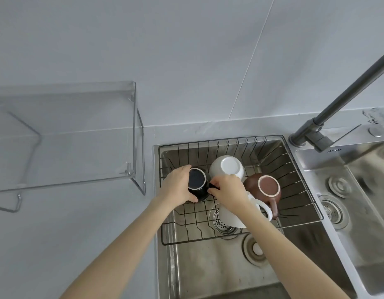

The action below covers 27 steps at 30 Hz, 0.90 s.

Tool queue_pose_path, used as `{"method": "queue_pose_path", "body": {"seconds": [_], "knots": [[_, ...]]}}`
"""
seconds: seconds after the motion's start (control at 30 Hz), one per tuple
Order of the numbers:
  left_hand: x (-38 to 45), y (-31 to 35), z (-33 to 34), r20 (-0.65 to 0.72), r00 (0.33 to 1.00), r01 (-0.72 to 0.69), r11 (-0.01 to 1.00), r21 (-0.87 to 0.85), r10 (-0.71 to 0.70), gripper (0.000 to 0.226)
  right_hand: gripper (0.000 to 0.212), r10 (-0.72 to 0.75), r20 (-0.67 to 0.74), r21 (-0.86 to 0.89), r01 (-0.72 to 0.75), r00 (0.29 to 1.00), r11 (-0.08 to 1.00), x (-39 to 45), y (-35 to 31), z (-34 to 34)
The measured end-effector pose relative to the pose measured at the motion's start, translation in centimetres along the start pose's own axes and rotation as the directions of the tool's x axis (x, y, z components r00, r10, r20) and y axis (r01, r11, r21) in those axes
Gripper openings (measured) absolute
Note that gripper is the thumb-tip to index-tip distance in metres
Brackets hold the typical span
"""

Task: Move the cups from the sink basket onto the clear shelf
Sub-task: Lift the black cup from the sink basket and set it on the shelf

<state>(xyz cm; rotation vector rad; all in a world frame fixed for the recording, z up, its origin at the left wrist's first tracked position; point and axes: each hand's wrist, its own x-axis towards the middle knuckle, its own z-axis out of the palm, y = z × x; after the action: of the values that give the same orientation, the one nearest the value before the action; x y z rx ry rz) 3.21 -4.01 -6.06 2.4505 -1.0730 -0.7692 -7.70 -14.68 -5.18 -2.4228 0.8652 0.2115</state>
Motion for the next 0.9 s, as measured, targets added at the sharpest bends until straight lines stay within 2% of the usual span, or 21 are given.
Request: {"method": "queue_pose_path", "body": {"seconds": [0.2,0.33,0.47,0.57,0.7,0.9], "knots": [[-1.5,2.1,-4.8,-0.126,0.988,-0.081,0.995,0.059,0.088,0.094,0.017,-0.067,-0.180,0.183,0.101,0.981,0.978,-1.3,-1.8,-3.5],[-3.2,3.6,-9.4,-0.256,0.954,-0.146,0.987,0.060,0.157,0.076,0.014,-0.141,-0.312,0.173,0.202,0.939,0.964,-2.5,-4.4,-7.6],[-5.4,4.3,-14.5,-0.355,0.916,-0.187,0.982,0.035,0.187,0.064,0.009,-0.252,-0.359,0.126,0.315,0.898,0.941,-3.3,-8.3,-11.5],[-6.8,3.3,-18.2,-0.400,0.902,-0.192,0.981,-0.033,0.163,0.054,0.009,-0.317,-0.348,0.099,0.371,0.882,0.923,-3.4,-12.0,-13.5],[-8.2,0.6,-22.0,-0.459,0.881,-0.173,0.981,-0.090,0.113,0.061,0.012,-0.412,-0.297,0.031,0.440,0.861,0.897,-2.3,-17.0,-14.2],[-10.0,-5.4,-26.4,-0.520,0.854,-0.088,0.986,-0.143,0.001,0.056,0.012,-0.512,-0.246,-0.015,0.524,0.823,0.851,0.9,-24.8,-12.1]]}}
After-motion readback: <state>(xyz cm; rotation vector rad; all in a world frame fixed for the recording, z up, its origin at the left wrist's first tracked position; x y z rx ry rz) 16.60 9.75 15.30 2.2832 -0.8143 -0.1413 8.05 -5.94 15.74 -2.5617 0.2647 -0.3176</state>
